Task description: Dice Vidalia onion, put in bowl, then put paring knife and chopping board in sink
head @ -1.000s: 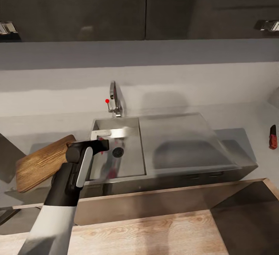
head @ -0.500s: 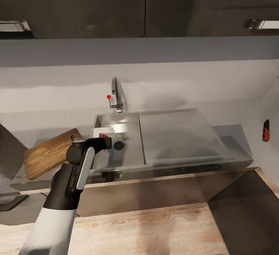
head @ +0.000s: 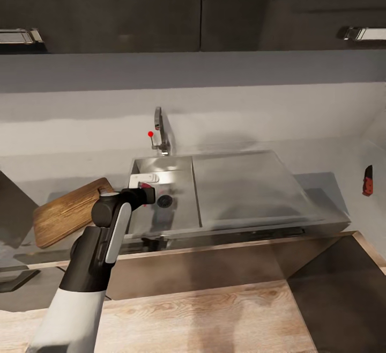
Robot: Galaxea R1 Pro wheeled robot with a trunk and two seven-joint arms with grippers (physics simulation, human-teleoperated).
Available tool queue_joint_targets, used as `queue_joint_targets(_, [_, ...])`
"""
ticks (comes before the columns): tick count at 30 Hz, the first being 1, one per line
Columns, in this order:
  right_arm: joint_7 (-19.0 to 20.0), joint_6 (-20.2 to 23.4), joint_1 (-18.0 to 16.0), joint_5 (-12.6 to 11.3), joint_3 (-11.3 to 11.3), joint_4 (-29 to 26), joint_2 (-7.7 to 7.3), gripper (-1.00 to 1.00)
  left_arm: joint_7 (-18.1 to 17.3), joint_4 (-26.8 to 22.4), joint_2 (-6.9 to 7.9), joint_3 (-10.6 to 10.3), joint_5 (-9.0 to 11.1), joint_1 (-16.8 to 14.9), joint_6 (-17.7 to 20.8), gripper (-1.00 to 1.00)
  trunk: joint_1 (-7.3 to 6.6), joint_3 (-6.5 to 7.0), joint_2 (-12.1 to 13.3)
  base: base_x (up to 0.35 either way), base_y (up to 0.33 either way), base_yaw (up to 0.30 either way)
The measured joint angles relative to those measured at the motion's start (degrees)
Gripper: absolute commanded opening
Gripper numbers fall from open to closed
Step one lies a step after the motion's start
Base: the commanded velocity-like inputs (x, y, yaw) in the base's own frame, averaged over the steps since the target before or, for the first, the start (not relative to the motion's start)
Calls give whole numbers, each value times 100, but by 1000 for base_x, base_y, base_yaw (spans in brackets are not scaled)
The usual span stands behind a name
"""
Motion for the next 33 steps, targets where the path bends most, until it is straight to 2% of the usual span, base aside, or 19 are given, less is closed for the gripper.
queue_joint_targets(17, [0,-12,0,0,0,-4,-2,100,0,-3,-37,-1,4,-18,2,-100,0,4,0,-94,62,0])
queue_joint_targets(33, [0,-18,1,0,0,1,-1,100,5,-3,-39,-3,3,-18,1,-100,0,134,0,-2,2,0])
